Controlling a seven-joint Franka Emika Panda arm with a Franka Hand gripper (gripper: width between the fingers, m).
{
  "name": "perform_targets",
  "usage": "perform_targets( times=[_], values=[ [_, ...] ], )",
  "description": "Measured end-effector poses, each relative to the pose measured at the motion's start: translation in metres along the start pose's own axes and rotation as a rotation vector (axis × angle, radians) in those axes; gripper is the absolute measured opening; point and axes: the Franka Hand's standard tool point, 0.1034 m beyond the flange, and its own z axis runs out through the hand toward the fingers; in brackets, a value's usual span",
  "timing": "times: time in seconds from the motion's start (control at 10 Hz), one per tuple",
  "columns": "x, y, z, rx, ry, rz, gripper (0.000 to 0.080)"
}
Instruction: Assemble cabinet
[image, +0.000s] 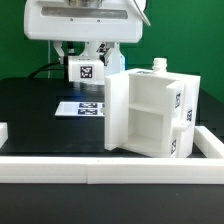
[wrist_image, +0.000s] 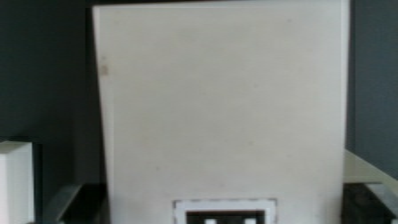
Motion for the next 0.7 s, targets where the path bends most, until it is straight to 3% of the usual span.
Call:
perform_targets(
  times=[0.2,0.4,0.7],
  values=[
    [0.003,-0.019,-0.023,0.01,-0.007,0.019,0.056],
    [0.017,-0.044,-0.042,0.005,-0.008,0.056,0.056],
    [0.041,-0.09,-0.048,-0.016,0.001,0.107,0.056]
  ],
)
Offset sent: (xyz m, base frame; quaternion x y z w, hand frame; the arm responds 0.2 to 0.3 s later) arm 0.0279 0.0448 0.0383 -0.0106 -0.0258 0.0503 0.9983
